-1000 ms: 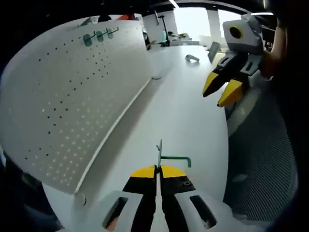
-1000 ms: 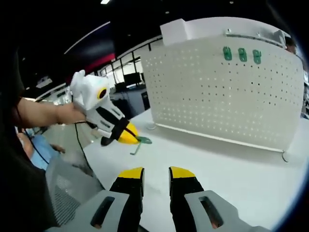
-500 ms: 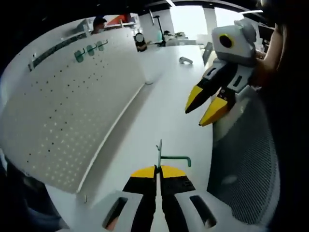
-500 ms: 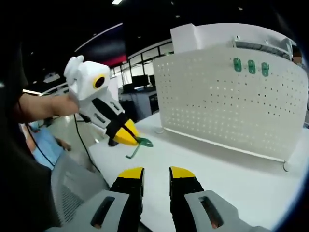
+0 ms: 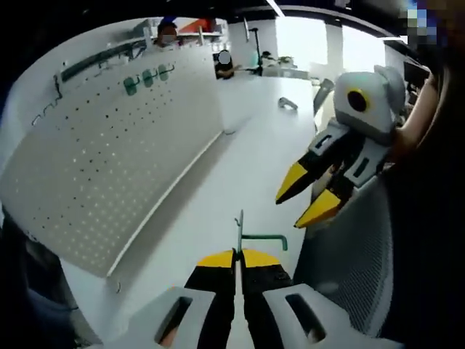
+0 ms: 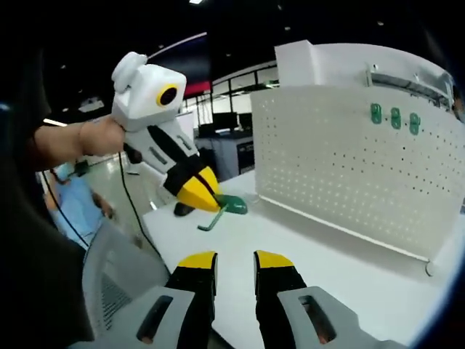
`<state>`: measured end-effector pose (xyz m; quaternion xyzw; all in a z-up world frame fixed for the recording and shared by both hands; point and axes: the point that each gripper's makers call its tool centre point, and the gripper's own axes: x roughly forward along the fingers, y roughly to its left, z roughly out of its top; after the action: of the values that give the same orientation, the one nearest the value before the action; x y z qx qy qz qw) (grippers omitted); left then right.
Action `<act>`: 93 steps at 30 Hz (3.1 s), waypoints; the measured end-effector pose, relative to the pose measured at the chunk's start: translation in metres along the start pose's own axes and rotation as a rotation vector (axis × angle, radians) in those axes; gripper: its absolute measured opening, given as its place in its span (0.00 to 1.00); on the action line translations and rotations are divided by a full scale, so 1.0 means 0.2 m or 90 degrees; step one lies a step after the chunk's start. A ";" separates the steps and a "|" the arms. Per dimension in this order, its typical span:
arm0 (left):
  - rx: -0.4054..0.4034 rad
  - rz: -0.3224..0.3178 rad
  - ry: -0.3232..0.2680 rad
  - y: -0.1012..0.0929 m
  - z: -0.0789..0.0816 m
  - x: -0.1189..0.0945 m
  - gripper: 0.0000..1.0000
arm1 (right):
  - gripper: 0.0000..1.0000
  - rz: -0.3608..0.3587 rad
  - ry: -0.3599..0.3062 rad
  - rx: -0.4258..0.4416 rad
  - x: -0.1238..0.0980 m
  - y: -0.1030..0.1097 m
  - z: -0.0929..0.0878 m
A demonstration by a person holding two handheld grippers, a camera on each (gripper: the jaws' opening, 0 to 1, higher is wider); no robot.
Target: Insert the hook assembly into the mounting plate slot until the hook locks in place.
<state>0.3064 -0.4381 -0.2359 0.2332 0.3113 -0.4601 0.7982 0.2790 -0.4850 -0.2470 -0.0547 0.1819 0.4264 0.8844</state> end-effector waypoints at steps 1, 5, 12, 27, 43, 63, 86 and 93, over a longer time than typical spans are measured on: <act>-0.002 0.001 0.001 0.00 0.00 0.00 0.01 | 0.19 0.002 -0.001 -0.008 0.00 0.01 0.01; -0.031 -0.002 0.009 -0.01 0.01 -0.01 0.01 | 0.19 0.007 -0.005 -0.029 0.01 0.03 0.04; -0.121 -0.025 0.020 -0.05 0.03 0.01 0.01 | 0.19 0.012 -0.013 -0.056 0.03 0.05 0.09; -0.252 -0.055 0.070 -0.06 -0.01 0.07 0.01 | 0.15 0.017 -0.009 -0.128 0.10 0.04 0.16; -0.367 -0.125 0.060 -0.09 -0.03 0.05 0.01 | 0.09 0.012 0.023 -0.294 0.12 0.07 0.15; -0.419 -0.171 0.030 -0.08 -0.01 0.05 0.01 | 0.00 0.002 0.038 -0.335 0.13 0.06 0.14; -0.286 -0.036 -0.159 0.05 0.14 0.05 0.46 | 0.00 -0.125 -0.017 0.075 0.03 -0.38 0.20; -0.306 -0.011 -0.236 0.08 0.23 0.03 0.31 | 0.00 -0.113 -0.075 0.175 0.01 -0.35 0.30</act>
<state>0.3351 -0.4638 -0.2066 -0.0534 0.2621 -0.4149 0.8697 0.3517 -0.5130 -0.1960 0.0758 0.1806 0.3201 0.9269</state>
